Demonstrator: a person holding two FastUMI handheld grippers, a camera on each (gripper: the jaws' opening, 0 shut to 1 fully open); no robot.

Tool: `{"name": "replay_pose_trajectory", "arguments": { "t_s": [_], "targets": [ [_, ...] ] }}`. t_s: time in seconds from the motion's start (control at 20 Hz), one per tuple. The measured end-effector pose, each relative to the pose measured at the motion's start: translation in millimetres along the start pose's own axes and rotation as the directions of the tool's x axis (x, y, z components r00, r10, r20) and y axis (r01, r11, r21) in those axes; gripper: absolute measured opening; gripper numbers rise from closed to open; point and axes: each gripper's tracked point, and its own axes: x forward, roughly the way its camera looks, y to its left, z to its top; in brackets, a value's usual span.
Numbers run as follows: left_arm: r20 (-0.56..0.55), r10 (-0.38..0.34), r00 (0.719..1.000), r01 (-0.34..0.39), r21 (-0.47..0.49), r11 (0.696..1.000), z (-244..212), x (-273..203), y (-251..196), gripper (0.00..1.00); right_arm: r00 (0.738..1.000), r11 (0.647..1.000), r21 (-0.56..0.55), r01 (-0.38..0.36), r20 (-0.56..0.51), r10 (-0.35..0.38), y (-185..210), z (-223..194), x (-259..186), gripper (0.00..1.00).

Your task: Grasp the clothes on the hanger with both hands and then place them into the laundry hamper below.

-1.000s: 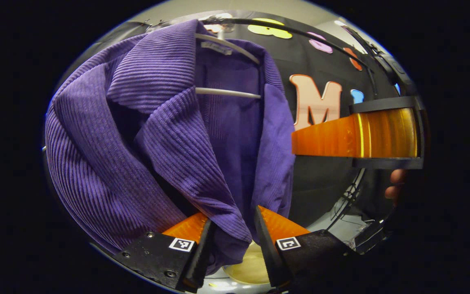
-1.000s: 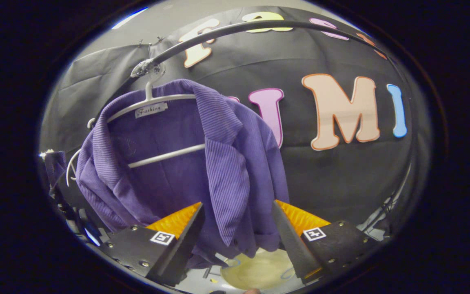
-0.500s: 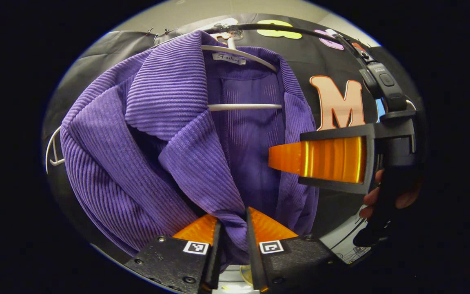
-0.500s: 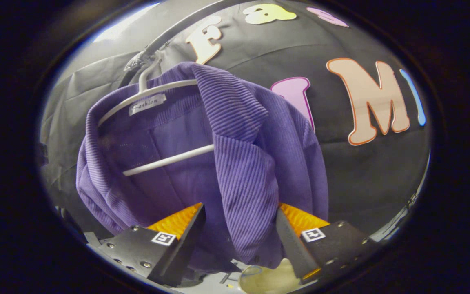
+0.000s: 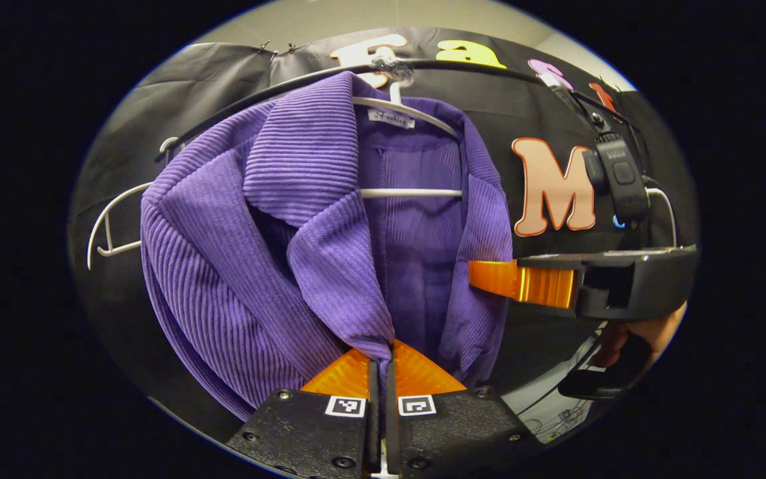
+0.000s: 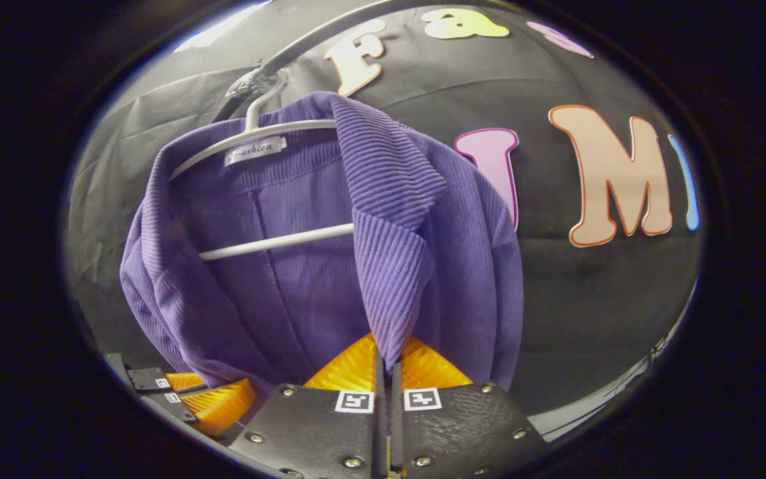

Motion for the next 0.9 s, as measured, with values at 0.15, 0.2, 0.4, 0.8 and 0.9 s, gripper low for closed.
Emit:
{"name": "replay_pose_trajectory", "arguments": {
  "t_s": [0.15, 0.2, 0.4, 0.8, 0.9],
  "targets": [
    [0.019, -0.008, 1.0, 0.009, -0.049, 0.999, 10.2, -12.3, 10.3, 0.02, 1.0, 0.998, -0.065, -0.027, 0.008, 0.028, 13.2, 2.9, -12.3, 0.02],
    [0.016, -0.018, 1.0, 0.019, -0.069, 0.997, 13.1, -16.8, 13.6, 0.01, 0.999, 0.997, -0.073, -0.036, 0.016, 0.037, 17.2, 3.7, -17.5, 0.02],
    [-0.002, -0.043, 0.999, 0.042, -0.164, 0.986, 25.5, -45.5, 24.4, 0.01, 0.999, 0.997, -0.075, 0.009, -0.043, -0.013, 15.0, 1.2, -24.2, 0.03],
    [0.095, -0.028, 0.995, 0.039, -0.119, 0.992, 96.2, -111.1, 51.0, 0.0, 0.959, 0.961, 0.017, 0.278, -0.068, -0.276, -9.2, 6.0, -44.7, 0.04],
    [0.091, 0.006, 0.996, 0.005, -0.114, 0.993, 107.2, -122.5, 71.2, 0.0, 0.945, 0.946, -0.053, 0.32, -0.053, -0.322, -19.8, 9.6, -51.0, 0.02]
  ]
}}
